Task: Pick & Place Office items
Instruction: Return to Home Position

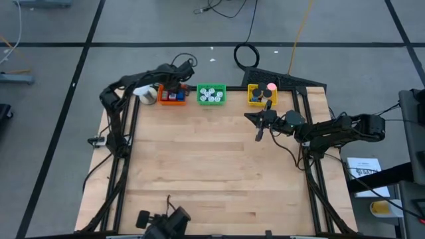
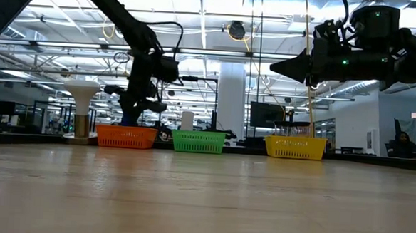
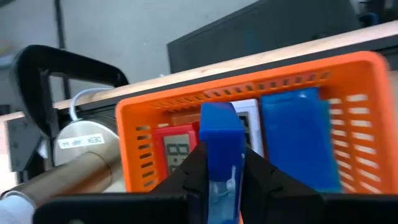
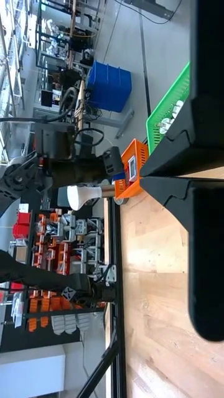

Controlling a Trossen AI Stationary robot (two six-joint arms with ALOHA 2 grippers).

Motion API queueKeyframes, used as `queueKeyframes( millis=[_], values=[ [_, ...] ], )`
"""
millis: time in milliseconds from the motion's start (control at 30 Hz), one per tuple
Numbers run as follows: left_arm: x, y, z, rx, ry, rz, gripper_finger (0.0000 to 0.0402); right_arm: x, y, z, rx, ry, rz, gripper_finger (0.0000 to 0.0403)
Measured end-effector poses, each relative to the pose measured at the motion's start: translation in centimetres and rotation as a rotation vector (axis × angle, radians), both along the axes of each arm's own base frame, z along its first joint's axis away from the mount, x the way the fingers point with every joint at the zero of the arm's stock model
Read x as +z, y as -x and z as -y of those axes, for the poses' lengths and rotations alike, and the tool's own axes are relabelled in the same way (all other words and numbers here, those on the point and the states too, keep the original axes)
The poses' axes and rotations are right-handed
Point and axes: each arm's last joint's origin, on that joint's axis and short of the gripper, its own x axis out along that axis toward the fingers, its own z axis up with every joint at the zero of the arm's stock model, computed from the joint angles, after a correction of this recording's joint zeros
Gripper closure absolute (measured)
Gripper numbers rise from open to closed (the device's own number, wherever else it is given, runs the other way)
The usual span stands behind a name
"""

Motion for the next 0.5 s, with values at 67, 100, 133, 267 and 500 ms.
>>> queueKeyframes(
  millis=[67,100,133,267,500],
  values=[
    [-0.4,0.0,-0.1,0.016,-0.009,-0.026,0.035,0.0,0.0,0.0,-0.001,0.009,-0.003,0.0399],
    [-0.5,0.0,-0.1,0.018,-0.013,-0.038,0.035,0.0,0.0,0.0,-0.001,0.014,-0.005,0.0399],
    [-0.5,0.1,-0.1,0.02,-0.015,-0.046,0.0349,0.0,0.0,0.0,-0.002,0.016,-0.005,0.0399],
    [-0.5,0.4,0.0,0.049,-0.039,-0.101,0.0348,0.0,0.0,0.0,-0.002,0.02,-0.006,0.0399],
    [-1.1,1.2,-0.2,0.079,-0.023,-0.145,0.0347,0.0,0.0,0.0,-0.003,0.031,-0.01,0.0399]
  ],
)
